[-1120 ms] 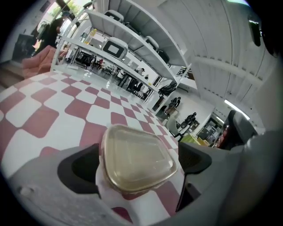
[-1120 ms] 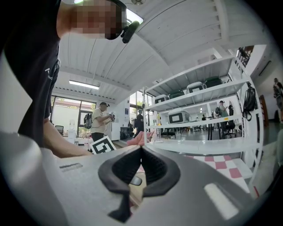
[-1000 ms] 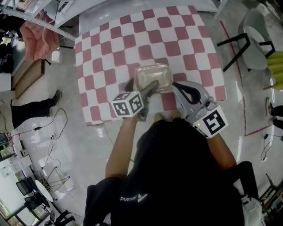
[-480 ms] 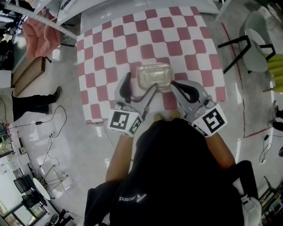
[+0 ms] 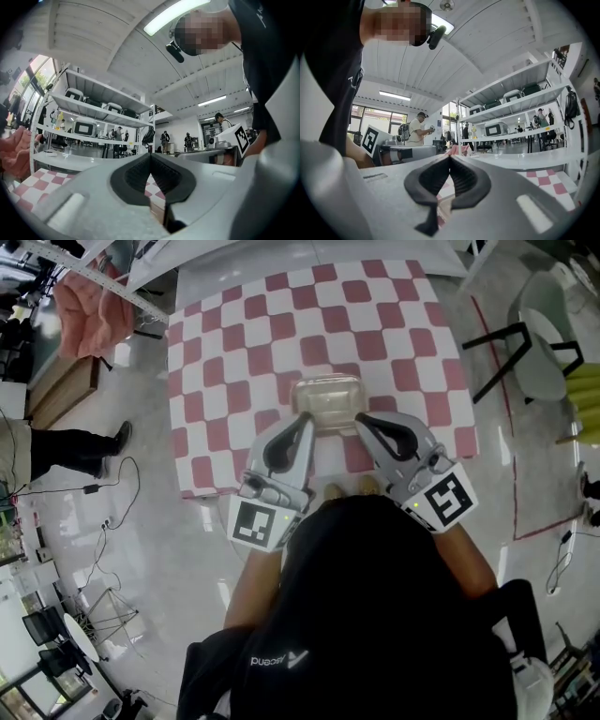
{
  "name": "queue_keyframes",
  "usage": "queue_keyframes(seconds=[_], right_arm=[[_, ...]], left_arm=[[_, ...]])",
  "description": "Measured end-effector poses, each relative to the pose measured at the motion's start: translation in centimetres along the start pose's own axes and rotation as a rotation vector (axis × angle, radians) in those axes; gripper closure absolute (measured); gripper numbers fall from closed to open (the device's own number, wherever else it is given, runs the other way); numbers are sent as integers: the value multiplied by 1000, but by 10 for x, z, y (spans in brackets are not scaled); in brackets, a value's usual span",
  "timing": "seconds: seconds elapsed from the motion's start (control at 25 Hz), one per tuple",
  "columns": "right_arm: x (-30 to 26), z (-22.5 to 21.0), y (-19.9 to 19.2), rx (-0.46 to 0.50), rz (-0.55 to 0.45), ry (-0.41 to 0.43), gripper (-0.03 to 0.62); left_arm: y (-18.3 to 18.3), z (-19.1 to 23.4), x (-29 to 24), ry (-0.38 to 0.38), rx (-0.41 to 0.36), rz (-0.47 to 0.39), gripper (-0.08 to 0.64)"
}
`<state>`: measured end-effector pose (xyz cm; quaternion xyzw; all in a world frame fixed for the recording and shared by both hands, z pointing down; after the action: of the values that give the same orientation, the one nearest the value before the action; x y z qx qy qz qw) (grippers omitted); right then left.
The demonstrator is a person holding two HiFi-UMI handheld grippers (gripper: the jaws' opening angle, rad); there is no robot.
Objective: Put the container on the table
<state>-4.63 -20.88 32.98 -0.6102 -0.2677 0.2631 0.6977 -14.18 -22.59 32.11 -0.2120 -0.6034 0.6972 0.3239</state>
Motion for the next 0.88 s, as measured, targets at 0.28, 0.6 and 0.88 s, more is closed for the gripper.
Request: queue_keyframes(seconds=[0.28, 0.6, 0.88], right_arm=[[1, 8, 5, 24, -14, 18, 589], [2, 17, 5, 27, -11, 53, 590], [2, 19, 6, 24, -12, 65, 589]], left_arm=[[-3, -19, 4, -35, 35, 2, 549], [-2, -24, 8, -37, 56, -7, 549], [-1, -23, 13, -19, 64, -15, 549]])
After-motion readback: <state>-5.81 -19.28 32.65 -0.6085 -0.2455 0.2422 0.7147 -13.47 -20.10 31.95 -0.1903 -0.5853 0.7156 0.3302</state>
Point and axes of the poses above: the fingertips, and each gripper's own axes: x backward along the fingers, z to its left, y out of its top, the point moved 2 cm from there along x, backward along the fingers, and after that the axes turned 10 degrees about x, right-handed, at the moved point
